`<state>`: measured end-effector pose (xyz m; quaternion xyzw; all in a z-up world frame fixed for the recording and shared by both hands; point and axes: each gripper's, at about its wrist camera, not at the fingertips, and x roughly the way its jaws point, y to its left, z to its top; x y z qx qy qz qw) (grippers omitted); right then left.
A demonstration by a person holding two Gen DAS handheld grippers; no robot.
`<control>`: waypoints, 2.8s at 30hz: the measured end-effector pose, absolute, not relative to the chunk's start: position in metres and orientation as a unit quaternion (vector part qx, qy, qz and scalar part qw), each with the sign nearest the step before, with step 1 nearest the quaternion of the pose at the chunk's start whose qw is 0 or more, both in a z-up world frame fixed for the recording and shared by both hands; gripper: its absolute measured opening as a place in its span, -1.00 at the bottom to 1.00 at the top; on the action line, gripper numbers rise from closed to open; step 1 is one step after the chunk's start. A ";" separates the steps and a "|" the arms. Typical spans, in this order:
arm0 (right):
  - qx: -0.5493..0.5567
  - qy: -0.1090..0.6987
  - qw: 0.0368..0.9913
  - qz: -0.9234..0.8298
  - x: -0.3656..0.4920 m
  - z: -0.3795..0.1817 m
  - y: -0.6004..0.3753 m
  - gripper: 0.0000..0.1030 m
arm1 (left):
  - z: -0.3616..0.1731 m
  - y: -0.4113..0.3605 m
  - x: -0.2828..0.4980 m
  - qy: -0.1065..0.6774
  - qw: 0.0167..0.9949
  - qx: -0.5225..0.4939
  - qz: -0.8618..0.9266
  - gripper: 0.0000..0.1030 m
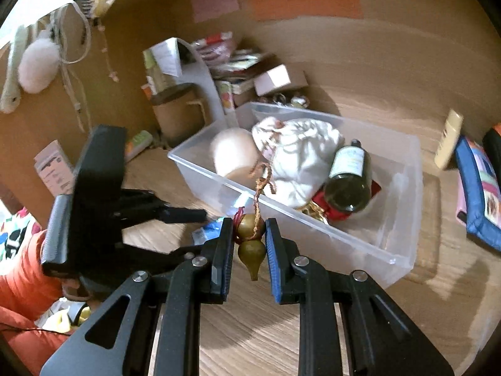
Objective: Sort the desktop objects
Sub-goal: 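Grasp the blue Max box with the left tool while the right tool holds the ornament, then carry the blue Max box and gold ornament over the clear box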
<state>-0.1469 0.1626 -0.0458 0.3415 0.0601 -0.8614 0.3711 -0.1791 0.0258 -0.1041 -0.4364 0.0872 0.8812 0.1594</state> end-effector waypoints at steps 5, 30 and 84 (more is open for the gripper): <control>0.329 0.059 0.388 -0.859 -0.143 -0.043 0.163 -0.65 | -0.104 0.027 -0.177 0.085 0.162 -0.439 0.880 -0.49; 0.313 0.041 0.319 -0.894 -0.165 -0.017 0.192 -0.65 | -0.010 0.003 -0.156 0.049 0.181 -0.322 0.928 -0.49; 0.329 0.066 0.309 -0.890 -0.202 -0.034 0.164 -0.24 | -0.042 0.005 -0.228 0.062 0.158 -0.348 0.922 -0.05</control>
